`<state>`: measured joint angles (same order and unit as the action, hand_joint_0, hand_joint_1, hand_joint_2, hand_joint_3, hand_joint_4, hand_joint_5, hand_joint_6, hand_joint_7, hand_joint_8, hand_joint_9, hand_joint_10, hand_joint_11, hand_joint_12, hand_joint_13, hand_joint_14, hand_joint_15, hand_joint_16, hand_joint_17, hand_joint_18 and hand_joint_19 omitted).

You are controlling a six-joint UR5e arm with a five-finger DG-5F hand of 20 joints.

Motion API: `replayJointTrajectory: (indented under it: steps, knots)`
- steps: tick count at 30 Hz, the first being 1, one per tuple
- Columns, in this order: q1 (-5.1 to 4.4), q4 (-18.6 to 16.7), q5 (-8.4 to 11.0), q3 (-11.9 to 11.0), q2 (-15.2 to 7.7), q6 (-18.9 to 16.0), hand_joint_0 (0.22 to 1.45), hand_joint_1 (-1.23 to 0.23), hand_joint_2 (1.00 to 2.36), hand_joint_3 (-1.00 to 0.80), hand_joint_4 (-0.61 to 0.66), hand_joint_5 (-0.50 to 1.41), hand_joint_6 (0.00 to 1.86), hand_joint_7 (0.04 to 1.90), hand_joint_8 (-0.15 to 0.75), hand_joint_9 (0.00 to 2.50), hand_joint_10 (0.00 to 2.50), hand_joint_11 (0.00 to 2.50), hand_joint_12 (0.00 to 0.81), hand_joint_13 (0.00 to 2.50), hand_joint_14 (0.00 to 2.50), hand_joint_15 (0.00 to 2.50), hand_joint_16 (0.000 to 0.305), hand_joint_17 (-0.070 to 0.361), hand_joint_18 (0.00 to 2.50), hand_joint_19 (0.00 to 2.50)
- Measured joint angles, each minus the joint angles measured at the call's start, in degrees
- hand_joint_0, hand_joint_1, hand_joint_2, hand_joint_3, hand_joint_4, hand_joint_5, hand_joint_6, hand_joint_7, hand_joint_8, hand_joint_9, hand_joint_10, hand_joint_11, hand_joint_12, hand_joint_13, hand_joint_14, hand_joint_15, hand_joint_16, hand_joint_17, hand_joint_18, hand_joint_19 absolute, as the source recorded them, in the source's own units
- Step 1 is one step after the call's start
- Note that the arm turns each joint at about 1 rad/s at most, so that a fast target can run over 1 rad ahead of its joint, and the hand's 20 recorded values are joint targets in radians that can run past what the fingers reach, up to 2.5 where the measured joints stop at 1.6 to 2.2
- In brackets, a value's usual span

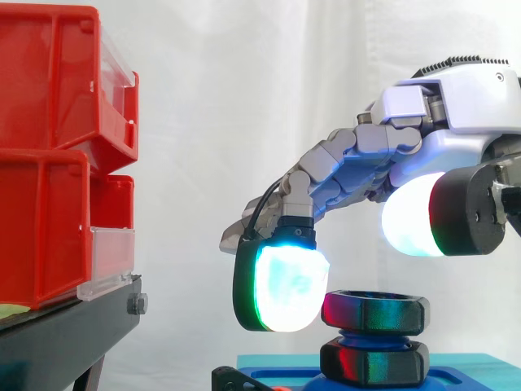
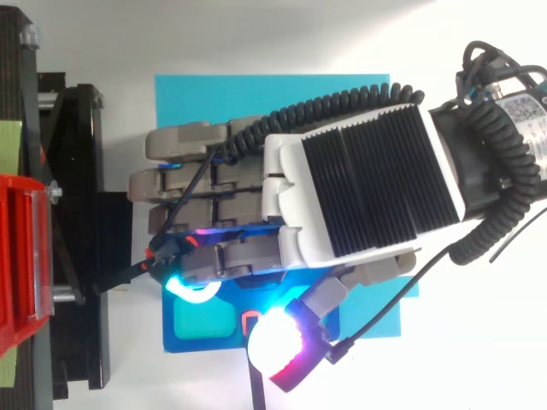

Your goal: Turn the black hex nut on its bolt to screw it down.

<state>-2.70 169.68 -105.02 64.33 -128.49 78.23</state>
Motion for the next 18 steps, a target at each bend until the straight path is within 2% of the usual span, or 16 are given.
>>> replayJointTrajectory:
  steps: [9,18]
  knots:
    - [1.18,0.0,-1.23,0.0,0.0,0.2,0.52,-0.33,1.00,-0.50,0.26,-0.23,0.73,0.68,0.272,0.49,0.01,0.32,0.172,0.38,0.00,0.00,0.019,0.042,0.13,0.08]
    - [3.00,0.5,-4.22,0.0,0.0,0.6,0.52,-0.33,1.00,-0.50,0.27,-0.23,0.73,0.69,0.271,0.48,0.01,0.31,0.171,0.38,0.00,0.00,0.019,0.042,0.14,0.08]
